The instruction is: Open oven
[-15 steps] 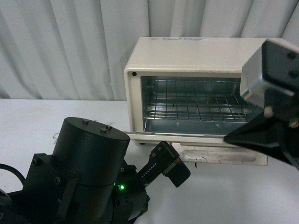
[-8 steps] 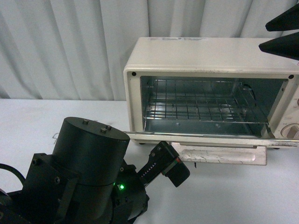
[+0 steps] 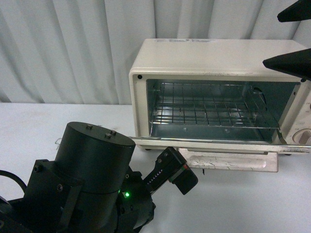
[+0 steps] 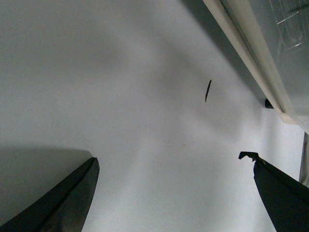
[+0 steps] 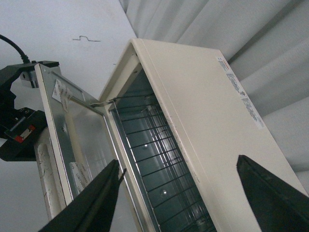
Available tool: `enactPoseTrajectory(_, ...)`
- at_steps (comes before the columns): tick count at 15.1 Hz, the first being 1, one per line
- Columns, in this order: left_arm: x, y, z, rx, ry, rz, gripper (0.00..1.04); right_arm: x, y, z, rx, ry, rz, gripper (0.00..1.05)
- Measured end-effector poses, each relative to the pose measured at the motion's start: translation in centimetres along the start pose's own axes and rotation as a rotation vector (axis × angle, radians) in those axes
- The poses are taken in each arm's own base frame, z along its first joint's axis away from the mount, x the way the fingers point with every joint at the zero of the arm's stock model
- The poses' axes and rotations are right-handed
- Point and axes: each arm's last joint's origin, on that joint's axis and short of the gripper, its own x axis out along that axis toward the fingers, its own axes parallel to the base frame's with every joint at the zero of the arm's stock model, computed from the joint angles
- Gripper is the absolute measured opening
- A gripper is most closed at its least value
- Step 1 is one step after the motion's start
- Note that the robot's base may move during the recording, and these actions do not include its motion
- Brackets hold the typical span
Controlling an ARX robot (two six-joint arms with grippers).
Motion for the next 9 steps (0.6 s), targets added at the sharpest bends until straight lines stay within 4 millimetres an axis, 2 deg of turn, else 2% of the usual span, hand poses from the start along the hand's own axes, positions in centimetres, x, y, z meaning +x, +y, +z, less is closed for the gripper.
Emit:
enactPoseTrajectory(2, 0.0, 0.0, 0.0, 0.000, 0.000, 0.000, 0.98, 0.0, 0.0, 0.0, 0.000, 0.000, 0.000, 0.94)
enactPoseTrajectory(3, 0.0, 0.0, 0.0, 0.000, 0.000, 0.000, 0.98, 0.0, 0.0, 0.0, 0.001, 0.000, 0.000, 1.00)
enactPoseTrajectory(5, 0.0, 0.0, 0.0, 0.000, 0.000, 0.001, 0.98, 0.0, 0.0, 0.0, 0.001, 0.000, 0.000, 0.98)
enactPoseTrajectory(6, 0.0, 0.0, 0.0, 0.000, 0.000, 0.000, 0.98, 0.3, 0.8, 0.1, 0.057, 0.058, -0.356, 0.85)
enactPoseTrajectory(7, 0.0, 0.0, 0.0, 0.000, 0.003, -0.001, 0.98, -2.8, 4.1, -2.5, 0.508, 0.023, -0.838, 0.56)
enactPoseTrajectory(8, 0.0, 0.0, 0.0, 0.000, -0.003, 0.002, 0.98, -4.9, 6.5, -3.3, 0.692, -0.087, -0.894, 0.25)
enactPoseTrajectory(9, 0.0, 0.0, 0.0, 0.000, 0.000, 0.002, 0.98, -6.1, 8.7, -4.5, 0.739, -0.084, -0.886, 0.02)
